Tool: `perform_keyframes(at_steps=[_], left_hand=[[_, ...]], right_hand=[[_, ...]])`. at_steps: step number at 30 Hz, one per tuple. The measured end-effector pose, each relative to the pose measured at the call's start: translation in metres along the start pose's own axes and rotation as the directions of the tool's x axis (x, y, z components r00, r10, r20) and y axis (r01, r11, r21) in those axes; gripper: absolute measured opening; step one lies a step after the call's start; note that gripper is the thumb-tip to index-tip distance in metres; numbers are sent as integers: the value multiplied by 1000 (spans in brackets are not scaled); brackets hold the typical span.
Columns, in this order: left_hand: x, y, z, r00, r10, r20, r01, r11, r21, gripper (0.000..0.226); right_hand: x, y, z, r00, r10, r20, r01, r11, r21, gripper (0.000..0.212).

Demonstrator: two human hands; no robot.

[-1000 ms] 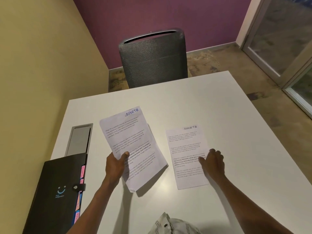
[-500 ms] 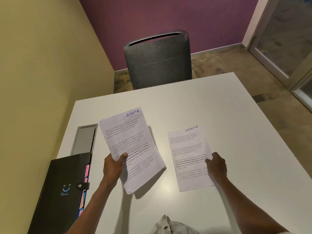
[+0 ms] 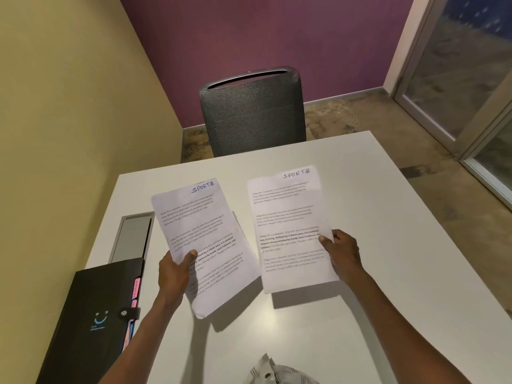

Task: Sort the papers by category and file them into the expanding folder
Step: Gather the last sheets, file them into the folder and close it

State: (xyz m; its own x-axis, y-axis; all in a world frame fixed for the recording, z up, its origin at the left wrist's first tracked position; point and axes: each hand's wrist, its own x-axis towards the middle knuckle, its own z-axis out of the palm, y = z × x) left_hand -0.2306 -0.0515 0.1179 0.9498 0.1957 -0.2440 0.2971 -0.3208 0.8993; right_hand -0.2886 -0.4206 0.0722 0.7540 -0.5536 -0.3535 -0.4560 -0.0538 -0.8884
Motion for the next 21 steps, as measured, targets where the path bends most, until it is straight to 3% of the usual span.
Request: perform_keyframes(at_steps=[5, 13, 17, 21], left_hand=[[-9, 11, 12, 997, 7, 73, -3, 999, -51, 36], [-25, 26, 24, 979, 43, 198, -36, 999, -36, 21], [-35, 31, 23, 965, 53, 256, -40, 998, -55, 39], [-43, 36, 25, 941, 74, 330, -42, 994, -104, 43]], right_hand=[[-30, -29, 17, 992, -5, 127, -10, 993, 121, 5], [-63, -44, 35, 977, -54, 204, 30, 992, 119, 6], [-73, -45, 38, 972, -69, 225, 39, 990, 134, 9], [-81, -52, 34, 961, -105, 257, 81, 991, 103, 18]])
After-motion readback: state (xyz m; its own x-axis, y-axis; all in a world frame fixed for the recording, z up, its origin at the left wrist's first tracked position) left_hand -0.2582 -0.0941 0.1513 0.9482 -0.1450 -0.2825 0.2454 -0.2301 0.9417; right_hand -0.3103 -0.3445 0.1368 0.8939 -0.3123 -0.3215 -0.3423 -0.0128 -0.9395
